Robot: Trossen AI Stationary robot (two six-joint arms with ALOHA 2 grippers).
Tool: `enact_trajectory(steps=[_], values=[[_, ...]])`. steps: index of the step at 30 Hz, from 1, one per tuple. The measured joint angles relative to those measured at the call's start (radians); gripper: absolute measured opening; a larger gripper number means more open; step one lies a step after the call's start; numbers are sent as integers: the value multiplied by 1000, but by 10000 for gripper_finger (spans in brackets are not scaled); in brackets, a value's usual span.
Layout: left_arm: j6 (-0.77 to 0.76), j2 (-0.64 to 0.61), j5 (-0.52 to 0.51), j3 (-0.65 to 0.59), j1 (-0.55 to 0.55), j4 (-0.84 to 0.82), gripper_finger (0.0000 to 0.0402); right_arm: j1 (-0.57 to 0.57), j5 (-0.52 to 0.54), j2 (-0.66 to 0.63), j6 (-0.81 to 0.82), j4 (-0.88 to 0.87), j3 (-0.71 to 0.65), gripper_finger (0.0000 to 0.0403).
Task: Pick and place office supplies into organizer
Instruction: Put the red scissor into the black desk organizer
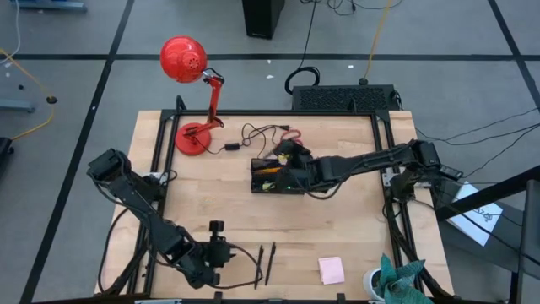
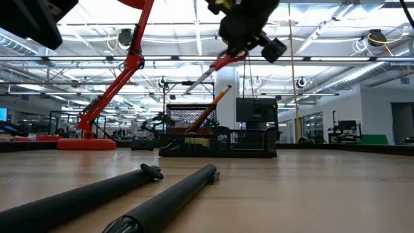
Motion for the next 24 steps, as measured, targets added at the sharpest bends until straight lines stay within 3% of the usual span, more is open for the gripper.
enact_trajectory(steps=[9,17,24], values=[[-13,0,-23,0,-28,-4,97,3,7,16,-373,288,-117,23],[-22,0,-23,0,-43,-24,97,5,5,16,-451,405,-235,23],[-20,0,-56,0,-42,-29,97,5,-33,17,-528,509,-241,23]])
